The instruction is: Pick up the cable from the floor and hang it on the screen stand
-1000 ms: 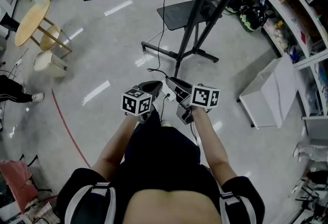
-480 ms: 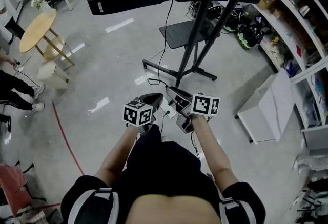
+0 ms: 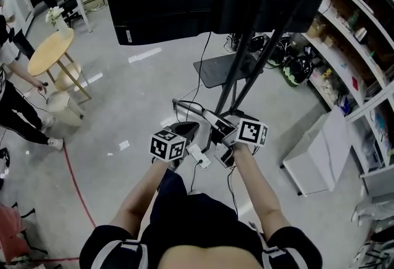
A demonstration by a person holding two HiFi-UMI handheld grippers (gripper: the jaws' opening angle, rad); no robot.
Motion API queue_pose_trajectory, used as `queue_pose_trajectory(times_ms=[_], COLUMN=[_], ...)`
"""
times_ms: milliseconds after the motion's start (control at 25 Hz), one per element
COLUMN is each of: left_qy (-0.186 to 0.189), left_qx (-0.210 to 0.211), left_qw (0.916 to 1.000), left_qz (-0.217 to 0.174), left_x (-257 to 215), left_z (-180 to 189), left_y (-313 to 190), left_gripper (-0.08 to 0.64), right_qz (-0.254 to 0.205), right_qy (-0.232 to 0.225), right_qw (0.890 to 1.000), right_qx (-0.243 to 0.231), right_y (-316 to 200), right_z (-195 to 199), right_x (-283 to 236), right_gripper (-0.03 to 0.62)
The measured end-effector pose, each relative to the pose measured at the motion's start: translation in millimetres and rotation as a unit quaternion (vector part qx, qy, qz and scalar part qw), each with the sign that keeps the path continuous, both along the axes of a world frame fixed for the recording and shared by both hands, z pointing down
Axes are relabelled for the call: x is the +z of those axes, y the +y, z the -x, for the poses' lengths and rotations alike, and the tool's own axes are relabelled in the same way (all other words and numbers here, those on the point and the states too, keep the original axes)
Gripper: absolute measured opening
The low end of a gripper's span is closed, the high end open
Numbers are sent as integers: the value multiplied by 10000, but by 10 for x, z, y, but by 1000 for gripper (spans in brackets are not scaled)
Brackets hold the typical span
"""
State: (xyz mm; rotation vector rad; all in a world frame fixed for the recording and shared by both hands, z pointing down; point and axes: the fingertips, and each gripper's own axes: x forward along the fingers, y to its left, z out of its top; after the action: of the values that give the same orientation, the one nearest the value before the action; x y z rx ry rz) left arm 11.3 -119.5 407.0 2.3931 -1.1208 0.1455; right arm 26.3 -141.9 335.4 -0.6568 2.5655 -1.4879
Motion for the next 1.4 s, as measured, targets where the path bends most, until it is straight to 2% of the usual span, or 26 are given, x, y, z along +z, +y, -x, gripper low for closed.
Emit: queue_pose_trajectory(times_ms=[120,320,560,760,1000,1280,1400], left_qy=[-95,-243,-189,-341,-431,-331,-277], left_qx=[51,126,272,568,842,1159,1306], left_qw=[9997,9980,9958,9907,9867,9798,9755], left_qz=[-222,-565,-854,-1185,-1323,-1593,-1750], left_x=[-258,-651,-1083,-1408,-1654,-2041,-2166], left_z=[73,256,479,518,581,626,659], left_y=[-268,-709,-1101,-1363,-1627,-1948,-2023], left_gripper=[6,6,6,6,6,6,6], right_qz=[-13,-361,-599,-861,-1027,-1171,-1362], right_qy=[46,17,-84,-221,-250,-522,-482], right_qw=[9999,9992,9973,9948,9921,9873,9837], right_qx=[99,163,405,489,675,934,1071], right_y=[-229,-619,-986,-1246,-1508,-1798,-1898], right_z=[40,174,328,375,449,535,535], right_x=[-189,-581,-1062,-1406,-1625,-1926,-2048], right_gripper=[133,133,133,133,133,133,133])
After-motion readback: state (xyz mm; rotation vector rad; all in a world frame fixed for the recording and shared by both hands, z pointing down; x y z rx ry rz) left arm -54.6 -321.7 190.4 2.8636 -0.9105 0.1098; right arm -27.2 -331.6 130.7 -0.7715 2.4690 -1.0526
